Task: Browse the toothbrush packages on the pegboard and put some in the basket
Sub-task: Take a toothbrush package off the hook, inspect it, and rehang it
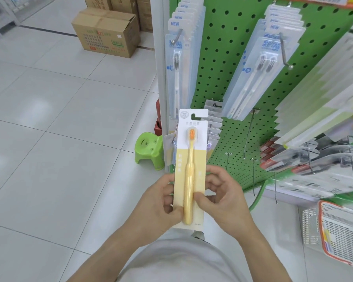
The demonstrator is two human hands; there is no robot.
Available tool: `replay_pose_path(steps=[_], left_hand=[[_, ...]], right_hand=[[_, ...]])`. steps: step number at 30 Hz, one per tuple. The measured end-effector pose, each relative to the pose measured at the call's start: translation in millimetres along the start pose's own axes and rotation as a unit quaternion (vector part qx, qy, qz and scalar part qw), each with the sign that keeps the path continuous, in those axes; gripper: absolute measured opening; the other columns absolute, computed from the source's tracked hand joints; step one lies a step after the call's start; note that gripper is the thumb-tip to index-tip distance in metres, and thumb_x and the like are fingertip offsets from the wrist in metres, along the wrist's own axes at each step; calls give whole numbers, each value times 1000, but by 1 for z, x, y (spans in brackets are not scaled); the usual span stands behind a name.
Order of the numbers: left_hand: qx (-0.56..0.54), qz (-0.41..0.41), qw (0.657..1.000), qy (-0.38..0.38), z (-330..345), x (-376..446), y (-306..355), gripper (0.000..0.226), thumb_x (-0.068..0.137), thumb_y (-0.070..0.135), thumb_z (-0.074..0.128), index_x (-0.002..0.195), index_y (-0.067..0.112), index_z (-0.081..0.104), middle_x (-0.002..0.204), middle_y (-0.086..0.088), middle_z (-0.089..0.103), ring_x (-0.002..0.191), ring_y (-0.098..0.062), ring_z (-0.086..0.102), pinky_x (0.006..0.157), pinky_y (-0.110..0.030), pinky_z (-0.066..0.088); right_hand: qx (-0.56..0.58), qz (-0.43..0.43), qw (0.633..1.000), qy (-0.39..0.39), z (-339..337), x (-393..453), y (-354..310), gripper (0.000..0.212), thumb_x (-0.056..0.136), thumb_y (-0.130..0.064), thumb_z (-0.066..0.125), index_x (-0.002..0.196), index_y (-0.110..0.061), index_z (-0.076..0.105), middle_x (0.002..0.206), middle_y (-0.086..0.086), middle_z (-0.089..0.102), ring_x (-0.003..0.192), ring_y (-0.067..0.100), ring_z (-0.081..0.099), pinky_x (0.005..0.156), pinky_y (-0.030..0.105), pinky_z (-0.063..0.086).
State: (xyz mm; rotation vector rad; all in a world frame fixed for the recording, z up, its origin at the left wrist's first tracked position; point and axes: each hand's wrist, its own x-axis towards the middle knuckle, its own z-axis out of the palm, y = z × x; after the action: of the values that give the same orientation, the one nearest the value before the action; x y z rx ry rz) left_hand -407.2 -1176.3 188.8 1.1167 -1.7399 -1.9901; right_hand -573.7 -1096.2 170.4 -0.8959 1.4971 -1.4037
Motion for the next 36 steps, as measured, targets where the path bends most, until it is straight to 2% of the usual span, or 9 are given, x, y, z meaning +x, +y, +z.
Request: replay_pose_path(steps=[4, 10, 16, 20, 23, 27, 31, 33, 36], left_hand=[[7, 6, 999, 31, -1, 1, -3, 55, 72, 3, 62, 124, 21, 54, 105, -4, 77, 95, -26, 74, 90, -46, 59], [16, 8, 1000, 15, 0, -3, -7, 60, 75, 2, 61, 130, 22, 52, 109, -3, 76, 99, -26, 73, 91, -45, 59], [14, 3, 999, 32, 0, -8, -11, 60, 82, -4, 63, 134, 22, 50, 106, -2, 76, 94, -22, 74, 88, -39, 60], [6, 14, 997, 70, 4, -10, -7, 53, 90, 5, 72, 132, 30, 50, 103, 5, 73, 90, -16, 71, 74, -29, 58], [60, 54, 988, 133, 5, -9, -8, 66, 82, 18, 82, 128, 46, 44, 110, 25, 65, 96, -5, 68, 75, -19, 55], [169, 105, 956, 214, 6, -9, -13, 76, 77, 26, 86, 136, 43, 42, 118, 24, 51, 109, 1, 55, 85, -10, 46], [101, 103, 975, 167, 8, -10, -10, 44, 93, 7, 68, 121, 40, 60, 103, 13, 67, 102, -8, 65, 81, -19, 54], [24, 77, 986, 145, 7, -10, -3, 28, 97, 17, 64, 119, 34, 64, 104, 12, 72, 103, -11, 67, 82, -25, 58], [-20, 59, 990, 127, 4, -10, 3, 30, 91, 34, 61, 119, 28, 69, 106, 11, 76, 101, -12, 70, 86, -33, 60]], right_hand=[[-95, 37, 989, -107, -3, -5, -5, 65, 76, -1, 71, 120, -46, 57, 107, -5, 69, 94, 19, 64, 61, 33, 55], [-87, 75, 992, -48, 4, -10, -1, 53, 77, 0, 71, 117, -32, 60, 105, -9, 73, 93, 13, 68, 62, 40, 56], [-83, 72, 994, -24, 7, -11, 2, 46, 78, 2, 72, 104, -35, 64, 97, -8, 73, 81, 11, 64, 53, 21, 45], [-94, 65, 992, -48, 8, -12, -1, 38, 73, -19, 73, 101, -44, 63, 95, -4, 71, 77, 10, 59, 53, 34, 48], [-101, 57, 990, -76, 9, -15, -2, 40, 79, -7, 72, 101, -40, 64, 90, -2, 69, 75, 10, 55, 53, 33, 47], [-114, 41, 990, -77, 11, -19, -5, 44, 83, 0, 71, 101, -39, 65, 95, -5, 70, 70, 11, 57, 52, 27, 46], [-116, 6, 991, -66, 16, -21, -3, 39, 77, -4, 79, 107, -28, 69, 97, -4, 70, 93, 15, 67, 74, 34, 59], [-135, -19, 989, -61, 18, -21, -2, 43, 74, -16, 85, 110, -33, 70, 113, -10, 66, 112, 19, 65, 88, 35, 57], [-118, -18, 991, -66, 18, -20, -2, 49, 69, -35, 89, 115, -38, 72, 131, -15, 57, 126, 18, 59, 96, 35, 54]])
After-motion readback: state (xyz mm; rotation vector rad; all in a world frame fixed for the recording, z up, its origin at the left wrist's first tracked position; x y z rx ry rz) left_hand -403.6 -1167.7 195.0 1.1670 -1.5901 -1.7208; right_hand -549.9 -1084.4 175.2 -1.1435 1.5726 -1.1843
